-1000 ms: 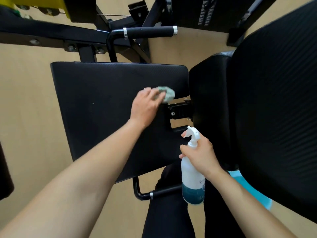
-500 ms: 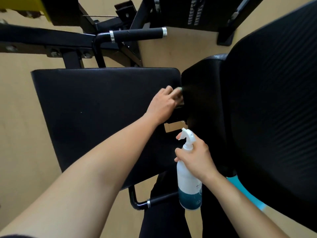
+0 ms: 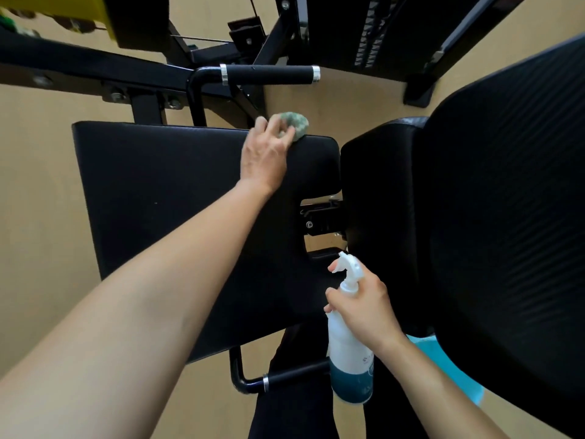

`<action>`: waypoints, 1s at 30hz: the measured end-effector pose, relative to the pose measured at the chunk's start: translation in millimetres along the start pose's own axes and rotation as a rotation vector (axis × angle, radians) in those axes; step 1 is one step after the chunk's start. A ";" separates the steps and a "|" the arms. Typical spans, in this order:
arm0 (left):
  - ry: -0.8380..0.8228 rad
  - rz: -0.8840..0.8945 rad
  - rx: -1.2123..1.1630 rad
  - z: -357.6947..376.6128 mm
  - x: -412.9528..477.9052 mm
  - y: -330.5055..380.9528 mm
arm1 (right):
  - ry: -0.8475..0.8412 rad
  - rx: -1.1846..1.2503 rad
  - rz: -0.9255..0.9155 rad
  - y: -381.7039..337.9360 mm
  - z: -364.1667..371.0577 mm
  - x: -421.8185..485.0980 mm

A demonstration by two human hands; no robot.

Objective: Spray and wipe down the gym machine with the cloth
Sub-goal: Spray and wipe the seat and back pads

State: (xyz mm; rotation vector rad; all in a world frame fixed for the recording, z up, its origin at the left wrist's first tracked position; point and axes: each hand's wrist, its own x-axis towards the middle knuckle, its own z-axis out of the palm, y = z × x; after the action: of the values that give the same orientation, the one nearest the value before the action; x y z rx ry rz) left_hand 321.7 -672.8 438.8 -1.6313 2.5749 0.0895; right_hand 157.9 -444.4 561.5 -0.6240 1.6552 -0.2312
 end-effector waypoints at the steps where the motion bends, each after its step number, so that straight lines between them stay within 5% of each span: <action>1: 0.014 0.029 -0.021 3.4 -17.5 8.1 | -0.005 -0.007 -0.006 -0.3 0.4 -2.0; 7: -0.086 0.304 -0.143 21.7 -153.1 49.8 | -0.045 -0.028 -0.035 -5.0 3.4 -14.4; 10: -0.075 0.288 -0.156 18.0 -176.8 41.0 | -0.075 -0.050 -0.038 -5.1 7.5 -18.8; 14: 0.101 0.092 -0.040 0.2 -129.9 -13.5 | -0.101 -0.082 -0.048 -0.9 11.5 -16.9; 21: 0.279 -0.586 0.055 -25.2 -86.4 -94.8 | -0.146 -0.090 -0.095 -4.1 5.9 -11.3; 30: -0.037 -0.061 -0.106 -4.9 -229.9 16.6 | -0.126 -0.038 -0.175 -34.8 5.4 2.8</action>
State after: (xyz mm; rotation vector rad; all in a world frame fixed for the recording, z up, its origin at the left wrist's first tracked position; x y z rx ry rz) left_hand 404.0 -459.6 468.7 -1.7252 2.5308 0.2539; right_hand 172.2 -473.8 575.0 -0.7980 1.4878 -0.2818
